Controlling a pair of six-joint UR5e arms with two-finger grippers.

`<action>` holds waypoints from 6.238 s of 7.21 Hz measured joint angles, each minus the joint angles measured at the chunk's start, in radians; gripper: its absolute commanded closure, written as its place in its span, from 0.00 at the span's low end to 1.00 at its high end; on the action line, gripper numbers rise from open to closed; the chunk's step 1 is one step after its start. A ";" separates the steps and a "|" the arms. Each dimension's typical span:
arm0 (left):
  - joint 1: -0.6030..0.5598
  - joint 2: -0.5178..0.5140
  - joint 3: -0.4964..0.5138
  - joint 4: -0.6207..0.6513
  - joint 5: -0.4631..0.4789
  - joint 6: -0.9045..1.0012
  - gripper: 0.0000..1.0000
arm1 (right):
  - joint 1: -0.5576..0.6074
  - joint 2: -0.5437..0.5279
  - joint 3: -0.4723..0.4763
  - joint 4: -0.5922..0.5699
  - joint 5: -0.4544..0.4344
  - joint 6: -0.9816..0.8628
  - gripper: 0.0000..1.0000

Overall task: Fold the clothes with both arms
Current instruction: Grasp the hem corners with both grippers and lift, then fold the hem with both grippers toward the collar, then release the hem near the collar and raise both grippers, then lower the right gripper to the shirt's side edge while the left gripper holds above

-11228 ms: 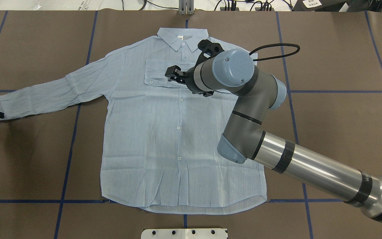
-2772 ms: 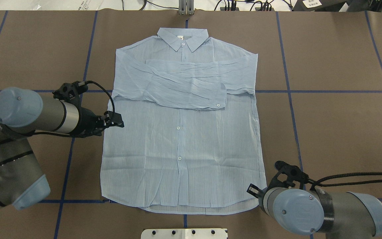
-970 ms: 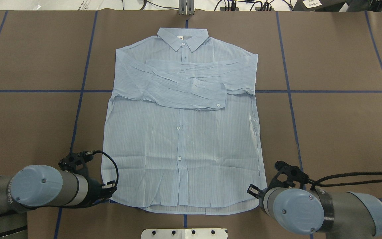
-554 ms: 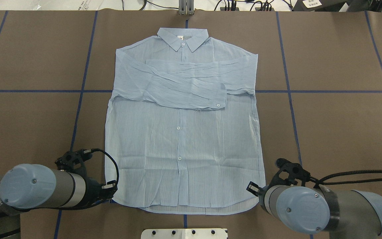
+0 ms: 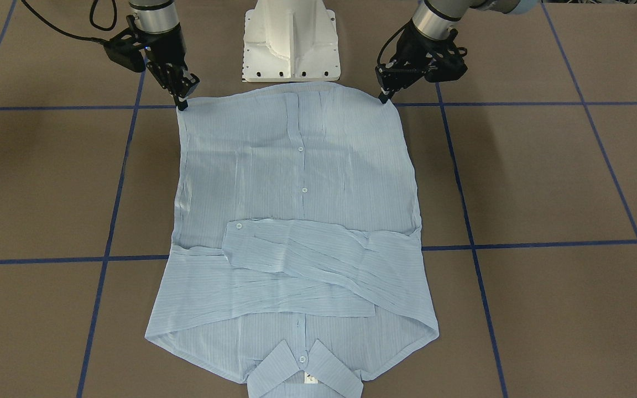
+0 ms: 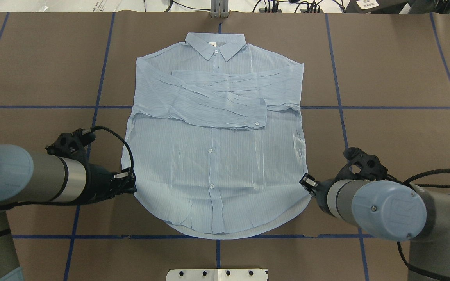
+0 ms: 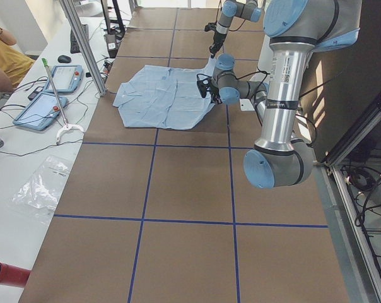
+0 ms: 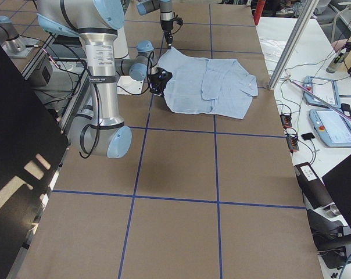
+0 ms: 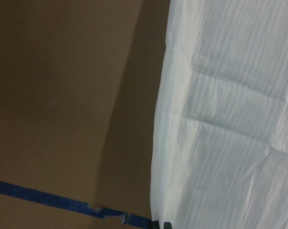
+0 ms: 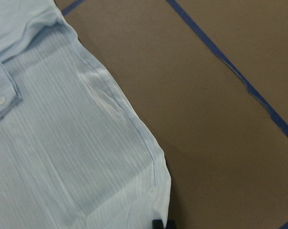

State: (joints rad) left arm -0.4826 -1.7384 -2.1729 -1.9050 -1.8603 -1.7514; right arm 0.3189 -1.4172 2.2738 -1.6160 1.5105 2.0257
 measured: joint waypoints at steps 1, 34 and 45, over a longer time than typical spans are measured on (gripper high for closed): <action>-0.062 -0.017 0.001 0.000 -0.027 0.000 1.00 | 0.057 0.020 0.008 0.001 0.003 -0.005 1.00; -0.454 -0.528 1.078 -0.510 -0.022 0.182 0.61 | 0.433 0.314 -0.739 0.470 0.246 -0.262 0.00; -0.455 -0.507 1.031 -0.526 -0.022 0.196 0.61 | 0.307 0.152 -0.589 0.546 0.286 -0.043 1.00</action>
State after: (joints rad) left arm -0.9374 -2.2457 -1.1421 -2.4314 -1.8822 -1.5558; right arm 0.6260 -1.2654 1.6850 -1.0698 1.7961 1.9827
